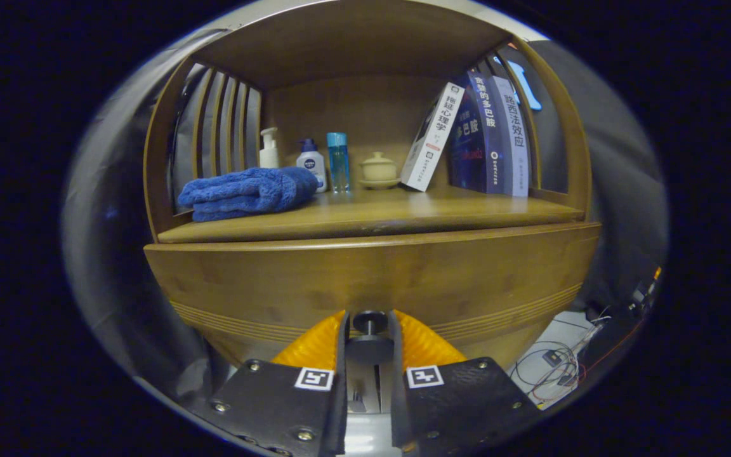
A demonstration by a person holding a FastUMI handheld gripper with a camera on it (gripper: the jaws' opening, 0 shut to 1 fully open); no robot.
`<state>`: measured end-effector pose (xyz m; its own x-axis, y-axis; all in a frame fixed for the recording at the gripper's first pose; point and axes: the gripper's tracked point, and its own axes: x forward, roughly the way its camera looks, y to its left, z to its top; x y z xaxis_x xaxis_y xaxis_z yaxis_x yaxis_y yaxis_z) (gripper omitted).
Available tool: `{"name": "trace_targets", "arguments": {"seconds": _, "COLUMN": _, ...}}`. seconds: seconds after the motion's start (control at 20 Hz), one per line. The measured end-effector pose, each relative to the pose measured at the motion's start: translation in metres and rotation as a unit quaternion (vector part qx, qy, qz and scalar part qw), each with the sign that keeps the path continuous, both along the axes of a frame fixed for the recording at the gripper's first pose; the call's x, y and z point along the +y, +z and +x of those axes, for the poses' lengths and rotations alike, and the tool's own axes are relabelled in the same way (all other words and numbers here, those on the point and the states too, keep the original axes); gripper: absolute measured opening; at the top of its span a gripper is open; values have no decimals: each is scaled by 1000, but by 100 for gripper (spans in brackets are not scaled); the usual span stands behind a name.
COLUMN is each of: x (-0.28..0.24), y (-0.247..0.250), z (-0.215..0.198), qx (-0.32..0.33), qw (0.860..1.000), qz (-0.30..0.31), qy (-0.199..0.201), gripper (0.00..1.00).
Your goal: Pull open the drawer, take out the items inside it, and place them on the countertop above the cabinet.
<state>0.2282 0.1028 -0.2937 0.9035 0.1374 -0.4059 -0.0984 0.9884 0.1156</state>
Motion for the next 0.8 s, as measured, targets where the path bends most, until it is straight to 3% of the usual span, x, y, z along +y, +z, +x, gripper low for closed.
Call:
{"name": "trace_targets", "arguments": {"seconds": 0.2, "x": -6, "y": 7, "z": -37, "qx": -4, "qw": 1000, "qz": 9, "qy": -9, "gripper": 28}}
{"name": "trace_targets", "arguments": {"seconds": 0.5, "x": -14, "y": 14, "z": -87, "qx": 12, "qw": 999, "qz": -30, "qy": -12, "gripper": 28}}
{"name": "trace_targets", "arguments": {"seconds": 0.8, "x": -18, "y": 14, "z": -115, "qx": 29, "qw": 999, "qz": -39, "qy": -21, "gripper": 27}}
